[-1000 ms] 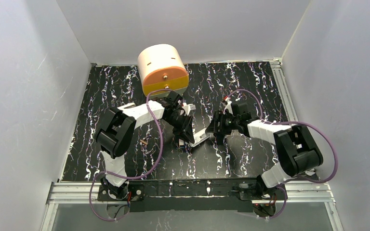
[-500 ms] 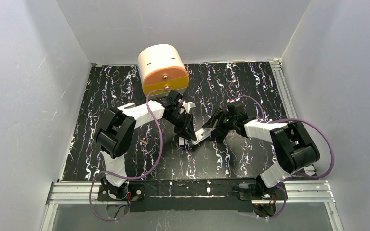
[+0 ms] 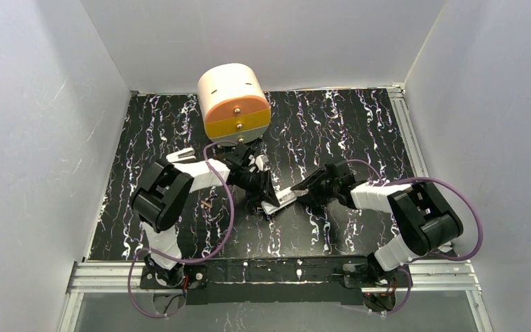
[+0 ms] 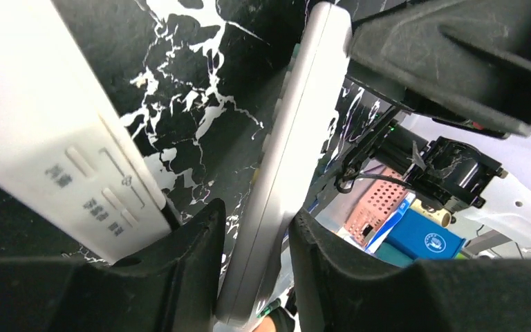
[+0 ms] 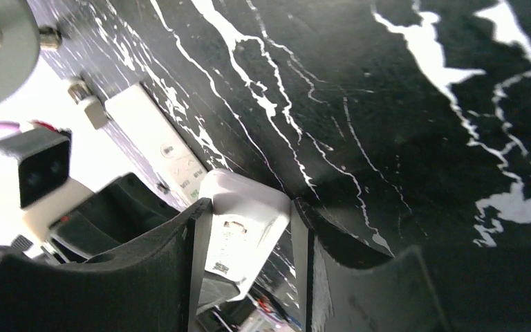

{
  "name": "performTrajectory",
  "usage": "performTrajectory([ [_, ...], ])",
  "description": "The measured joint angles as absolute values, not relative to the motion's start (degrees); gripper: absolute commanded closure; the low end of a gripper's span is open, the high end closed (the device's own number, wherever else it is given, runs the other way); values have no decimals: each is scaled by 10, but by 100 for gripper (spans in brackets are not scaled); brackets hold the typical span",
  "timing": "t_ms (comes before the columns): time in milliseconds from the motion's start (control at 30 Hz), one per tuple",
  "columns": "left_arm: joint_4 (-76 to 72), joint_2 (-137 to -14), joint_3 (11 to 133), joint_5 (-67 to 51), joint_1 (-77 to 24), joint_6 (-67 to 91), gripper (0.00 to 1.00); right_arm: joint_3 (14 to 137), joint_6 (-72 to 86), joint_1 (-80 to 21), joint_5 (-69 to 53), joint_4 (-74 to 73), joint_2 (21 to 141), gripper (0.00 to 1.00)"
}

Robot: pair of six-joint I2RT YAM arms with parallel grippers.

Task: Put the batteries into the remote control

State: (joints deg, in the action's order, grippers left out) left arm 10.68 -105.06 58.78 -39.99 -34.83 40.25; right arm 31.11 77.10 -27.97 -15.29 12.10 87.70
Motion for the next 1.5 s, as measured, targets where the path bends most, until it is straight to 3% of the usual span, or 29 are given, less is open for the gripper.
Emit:
performTrajectory([
  [67, 67, -1034, 556, -398, -349, 428, 81, 310, 802, -283, -143, 119, 875, 48],
  [133, 32, -1017, 537, -399, -349, 446, 87, 310, 820, -286, -130, 110, 871, 47],
  [300, 9, -990, 539, -372, -355, 449, 87, 310, 813, -293, -85, 57, 826, 38],
  [500, 64, -995, 579, -397, -350, 394, 88, 312, 711, -294, -65, 14, 788, 10],
  [667, 119, -1008, 624, -442, -347, 329, 89, 334, 607, -293, -72, -9, 750, 2],
  [1067, 81, -995, 615, -499, -347, 333, 94, 256, 667, -293, -129, 159, 699, 2],
  [1500, 220, -940, 692, -651, -311, 215, 93, 191, 706, -293, -309, 548, 670, 21],
])
